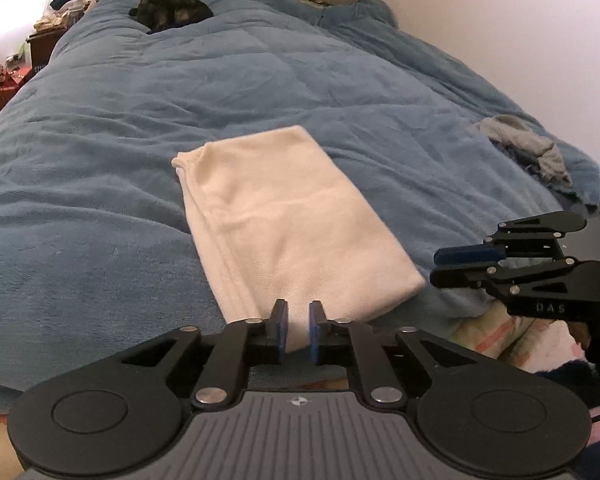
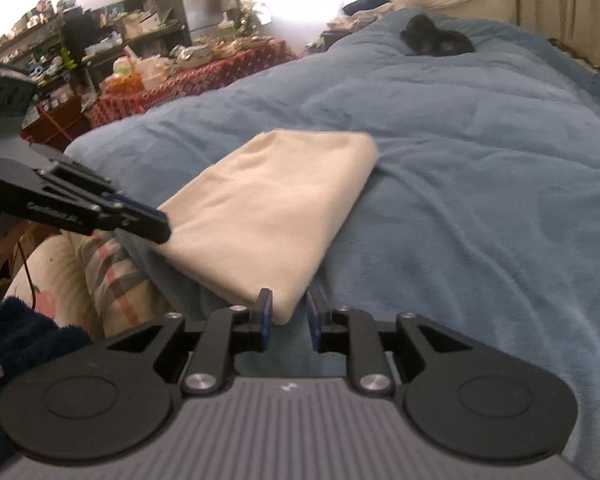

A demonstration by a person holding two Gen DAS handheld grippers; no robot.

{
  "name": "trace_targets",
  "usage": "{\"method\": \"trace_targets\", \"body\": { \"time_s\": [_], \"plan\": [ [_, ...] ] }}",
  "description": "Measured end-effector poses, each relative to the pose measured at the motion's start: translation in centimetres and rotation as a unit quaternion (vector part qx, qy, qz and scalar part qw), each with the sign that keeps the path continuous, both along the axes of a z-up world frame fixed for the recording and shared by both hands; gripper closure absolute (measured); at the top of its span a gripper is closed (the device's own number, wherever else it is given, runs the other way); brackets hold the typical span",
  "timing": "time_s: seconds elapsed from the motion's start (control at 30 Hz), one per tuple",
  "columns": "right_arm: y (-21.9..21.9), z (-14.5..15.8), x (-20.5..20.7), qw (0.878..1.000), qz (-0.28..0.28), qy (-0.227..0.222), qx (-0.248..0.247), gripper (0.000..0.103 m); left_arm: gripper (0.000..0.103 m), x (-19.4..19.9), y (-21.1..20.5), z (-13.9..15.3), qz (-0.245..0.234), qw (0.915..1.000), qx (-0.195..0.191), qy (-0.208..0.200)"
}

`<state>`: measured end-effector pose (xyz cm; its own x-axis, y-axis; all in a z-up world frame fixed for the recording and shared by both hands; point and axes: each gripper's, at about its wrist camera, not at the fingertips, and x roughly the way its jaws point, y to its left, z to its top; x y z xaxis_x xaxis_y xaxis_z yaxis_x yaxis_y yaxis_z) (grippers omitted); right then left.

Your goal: Fold clothes

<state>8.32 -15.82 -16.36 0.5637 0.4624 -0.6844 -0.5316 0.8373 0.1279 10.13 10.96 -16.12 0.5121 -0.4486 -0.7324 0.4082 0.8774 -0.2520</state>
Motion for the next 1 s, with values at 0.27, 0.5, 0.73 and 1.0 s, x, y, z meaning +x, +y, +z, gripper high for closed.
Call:
{"method": "trace_targets", "body": {
  "time_s": [0.27, 0.5, 0.73, 1.0],
  "plan": [
    [-0.8, 1.1, 4.1, 0.998, -0.050, 0.006, 0.035, 0.068, 0.044, 1.5, 1.8, 2.4, 0.031, 0.9987, -0.040, -0.009],
    [0.6, -0.4, 9.2, 0.994, -0.071, 0.052, 0.064, 0.062, 0.045, 9.5, 3.2, -1.5, 0.092, 0.9887, -0.089, 0.078],
    [2.0, -2.1, 10.4, 0.991, -0.057, 0.096, 0.070, 0.079, 0.060, 10.3, 3.0, -3.3, 0.075, 0.9877, -0.094, 0.099],
    [1.5, 0.9, 8.4, 0.994, -0.064, 0.032, 0.078, 0.087, 0.079, 8.8, 2.2, -0.1, 0.078, 0.9903, -0.104, 0.051]
  ]
}}
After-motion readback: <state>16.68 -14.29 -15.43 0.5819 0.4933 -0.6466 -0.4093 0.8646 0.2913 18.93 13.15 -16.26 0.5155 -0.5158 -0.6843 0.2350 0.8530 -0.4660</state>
